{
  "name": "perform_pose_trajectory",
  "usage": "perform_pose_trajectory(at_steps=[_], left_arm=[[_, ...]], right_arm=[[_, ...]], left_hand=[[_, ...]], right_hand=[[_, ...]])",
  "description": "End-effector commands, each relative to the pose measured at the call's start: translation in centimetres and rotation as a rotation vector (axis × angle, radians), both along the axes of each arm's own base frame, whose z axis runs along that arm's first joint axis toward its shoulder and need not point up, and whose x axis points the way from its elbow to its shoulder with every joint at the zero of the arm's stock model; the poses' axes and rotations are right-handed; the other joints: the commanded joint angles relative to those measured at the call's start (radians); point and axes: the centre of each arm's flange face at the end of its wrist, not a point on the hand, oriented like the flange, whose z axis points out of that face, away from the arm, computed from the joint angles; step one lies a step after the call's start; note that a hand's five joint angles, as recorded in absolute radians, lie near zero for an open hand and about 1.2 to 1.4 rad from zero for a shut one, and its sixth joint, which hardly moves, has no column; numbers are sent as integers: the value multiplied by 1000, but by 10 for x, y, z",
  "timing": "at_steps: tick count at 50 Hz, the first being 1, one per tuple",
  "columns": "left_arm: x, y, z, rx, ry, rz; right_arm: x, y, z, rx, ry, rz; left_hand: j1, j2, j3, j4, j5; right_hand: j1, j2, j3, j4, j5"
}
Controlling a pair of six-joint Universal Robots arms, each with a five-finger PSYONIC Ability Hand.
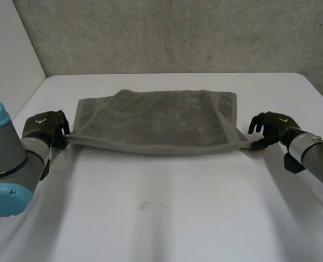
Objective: Fold the towel.
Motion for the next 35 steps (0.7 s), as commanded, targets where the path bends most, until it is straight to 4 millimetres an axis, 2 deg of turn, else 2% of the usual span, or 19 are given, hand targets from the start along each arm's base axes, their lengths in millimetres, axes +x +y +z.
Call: perform_pose_trajectory(at_steps=[1, 4, 5, 6, 10, 13, 14, 15, 17, 21, 22, 23, 24, 25, 30, 35], left_arm=[[-1, 3, -5, 15, -3, -6], [-1, 3, -5, 16, -4, -6], [-2, 4, -6, 18, -6, -8], [-2, 4, -6, 18, -6, -8], [-1, 5, -5, 22, -8, -7], [-1, 6, -5, 32, -15, -7], [0, 9, -7, 46, -20, -8], [0, 9, -7, 47, -20, -9], [1, 17, -13, 107, -40, -14], [2, 28, -21, 182, -63, -22], [3, 32, -24, 205, -69, -24], [3, 32, -24, 205, -69, -24], [2, 37, -26, 223, -73, -32], [2, 40, -28, 235, -73, -41], [0, 43, -22, 207, -49, -86], [7, 44, -16, 173, -19, -104]], right_arm=[[5, 6, -3, 39, -11, 37], [5, 7, -4, 45, -13, 36], [5, 7, -4, 47, -14, 38], [5, 7, -6, 51, -14, 38], [5, 5, -5, 50, -17, 33], [2, 2, 7, 18, -4, 31], [1, 3, 18, -12, 11, 32], [1, 3, 18, -12, 11, 32], [2, 11, 45, -108, 81, 63], [4, 24, 56, -178, 200, 113], [3, 32, 54, -196, 275, 133], [3, 32, 54, -196, 276, 134], [3, 41, 49, -208, 346, 160], [1, 50, 44, -216, 417, 184], [-2, 64, 34, -212, 498, 204], [-8, 58, 34, -229, 501, 154]], left_hand=[[195, 177, 180, 177, 189], [195, 177, 180, 177, 189], [195, 177, 180, 177, 189], [195, 177, 180, 177, 189], [195, 177, 180, 177, 189], [195, 177, 180, 177, 189], [195, 177, 180, 177, 189], [195, 177, 180, 177, 189], [195, 177, 180, 177, 189], [195, 177, 180, 177, 189], [-168, -186, -183, -186, -174], [-172, -190, -187, -189, -178], [-724, -742, -739, -742, -730], [-1027, -1045, -1042, -1044, -1033], [-1027, -1045, -1042, -1044, -1033], [-1027, -1045, -1042, -1044, -1033]], right_hand=[[-11, 101, 92, 93, 130], [36, 148, 139, 140, 177], [190, 302, 293, 294, 331], [511, 623, 615, 616, 652], [546, 658, 649, 650, 687], [546, 658, 649, 650, 687], [546, 658, 649, 650, 687], [546, 658, 649, 650, 687], [546, 658, 649, 650, 687], [546, 658, 649, 650, 687], [546, 658, 649, 650, 687], [546, 658, 649, 650, 687], [546, 658, 649, 650, 687], [546, 658, 649, 650, 687], [546, 658, 649, 650, 687], [546, 658, 649, 650, 687]])
